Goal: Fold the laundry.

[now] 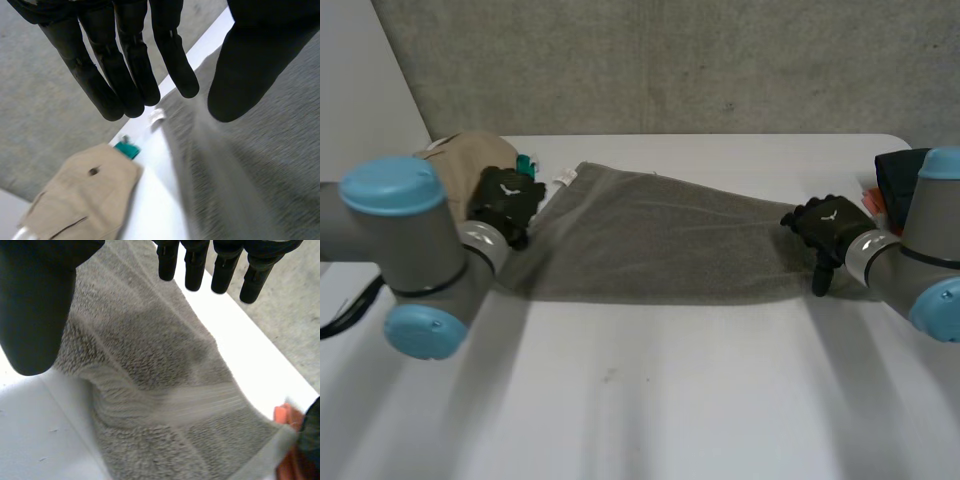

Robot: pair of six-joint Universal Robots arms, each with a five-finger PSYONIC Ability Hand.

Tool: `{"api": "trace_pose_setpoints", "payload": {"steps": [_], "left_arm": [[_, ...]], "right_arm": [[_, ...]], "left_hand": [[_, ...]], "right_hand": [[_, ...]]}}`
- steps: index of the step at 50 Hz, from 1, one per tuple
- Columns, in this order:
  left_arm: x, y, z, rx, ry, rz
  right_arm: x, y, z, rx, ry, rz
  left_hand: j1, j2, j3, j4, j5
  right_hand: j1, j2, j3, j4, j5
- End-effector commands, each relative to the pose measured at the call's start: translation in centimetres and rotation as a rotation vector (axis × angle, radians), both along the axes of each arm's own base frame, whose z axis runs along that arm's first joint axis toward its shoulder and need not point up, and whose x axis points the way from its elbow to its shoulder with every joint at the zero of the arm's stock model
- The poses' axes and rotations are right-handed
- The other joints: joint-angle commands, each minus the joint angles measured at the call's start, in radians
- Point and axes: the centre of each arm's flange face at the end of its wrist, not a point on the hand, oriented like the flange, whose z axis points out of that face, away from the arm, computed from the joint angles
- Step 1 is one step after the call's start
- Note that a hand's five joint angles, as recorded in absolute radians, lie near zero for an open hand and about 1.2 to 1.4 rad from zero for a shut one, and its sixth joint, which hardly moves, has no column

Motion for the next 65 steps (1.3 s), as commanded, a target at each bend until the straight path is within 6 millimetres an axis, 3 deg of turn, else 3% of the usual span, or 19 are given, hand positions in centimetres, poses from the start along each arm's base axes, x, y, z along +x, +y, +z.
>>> {"api": "trace_pose_setpoints", "payload": {"steps": [1,8,12,24,33,41,42,44,45,48,52,53,57,60,65], "left_arm": [[3.0,-0.5,2.0,0.028,-0.03,0.005],[6.1,-1.6,0.6,0.154,-0.05,-0.03],[7.4,-2.2,-0.7,0.206,-0.069,-0.075],[7.0,-3.1,-4.2,0.244,-0.129,-0.135],[6.4,-3.9,-5.4,0.213,-0.173,-0.125],[5.7,-4.8,-6.1,0.153,-0.188,-0.109],[5.7,-4.9,-6.1,0.145,-0.191,-0.105],[5.5,-4.9,-6.0,0.136,-0.193,-0.103],[5.4,-4.9,-5.7,0.129,-0.192,-0.099],[5.3,-4.7,-5.0,0.118,-0.189,-0.098],[5.5,-3.9,-2.6,0.088,-0.168,-0.101],[5.7,-3.5,-1.2,0.064,-0.149,-0.105],[6.3,-2.2,3.0,0.007,-0.06,-0.096],[6.5,-0.6,6.4,-0.037,0.034,-0.09],[6.4,1.6,9.9,-0.085,0.14,-0.112]], "right_arm": [[-0.6,1.3,1.9,-0.033,0.029,0.008],[-1.0,2.0,1.3,-0.003,0.044,0.008],[-1.2,2.2,0.8,0.017,0.043,0.005],[-1.1,2.0,-1.0,0.031,0.028,-0.002],[-1.1,1.3,-1.7,-0.01,-0.004,-0.023],[-1.0,1.0,-2.7,-0.018,-0.002,-0.02],[-1.0,1.0,-2.8,-0.017,0.001,-0.021],[-1.0,1.0,-2.7,-0.019,0.0,-0.025],[-1.0,0.9,-2.6,-0.021,-0.003,-0.026],[-1.1,0.9,-1.9,-0.035,0.0,-0.03],[-1.5,1.4,0.6,-0.065,-0.01,-0.046],[-2.0,1.5,2.4,-0.097,-0.022,-0.056],[-3.7,1.4,6.8,-0.177,-0.048,-0.089],[-4.1,1.6,8.8,-0.204,-0.06,-0.081],[-3.8,0.6,11.1,-0.191,-0.086,-0.027]], "left_hand": [[-0.231,-0.222,-0.225,-0.223,-0.219],[-0.583,-0.574,-0.577,-0.575,-0.572],[-0.634,-0.625,-0.627,-0.626,-0.622],[-0.608,-0.599,-0.601,-0.6,-0.596],[-0.329,-0.32,-0.322,-0.321,-0.317],[0.114,0.123,0.121,0.122,0.126],[0.35,0.359,0.357,0.358,0.362],[0.417,0.426,0.424,0.425,0.429],[0.417,0.426,0.424,0.425,0.429],[0.417,0.426,0.424,0.425,0.429],[0.417,0.426,0.424,0.425,0.429],[0.417,0.426,0.424,0.425,0.429],[0.417,0.426,0.424,0.425,0.429],[0.417,0.426,0.424,0.425,0.429],[0.417,0.426,0.424,0.425,0.429]], "right_hand": [[-0.058,-0.058,-0.058,-0.066,-0.059],[-0.058,-0.058,-0.058,-0.066,-0.059],[-0.058,-0.058,-0.058,-0.066,-0.059],[0.1,0.1,0.1,0.092,0.099],[0.388,0.388,0.388,0.38,0.387],[0.464,0.464,0.464,0.456,0.464],[0.703,0.703,0.703,0.695,0.702],[1.058,1.059,1.059,1.051,1.058],[1.162,1.162,1.163,1.155,1.162],[1.163,1.164,1.164,1.156,1.163],[1.163,1.164,1.164,1.156,1.163],[1.163,1.164,1.164,1.156,1.163],[1.163,1.164,1.164,1.156,1.163],[1.163,1.164,1.164,1.156,1.163],[1.163,1.164,1.164,1.156,1.163]]}}
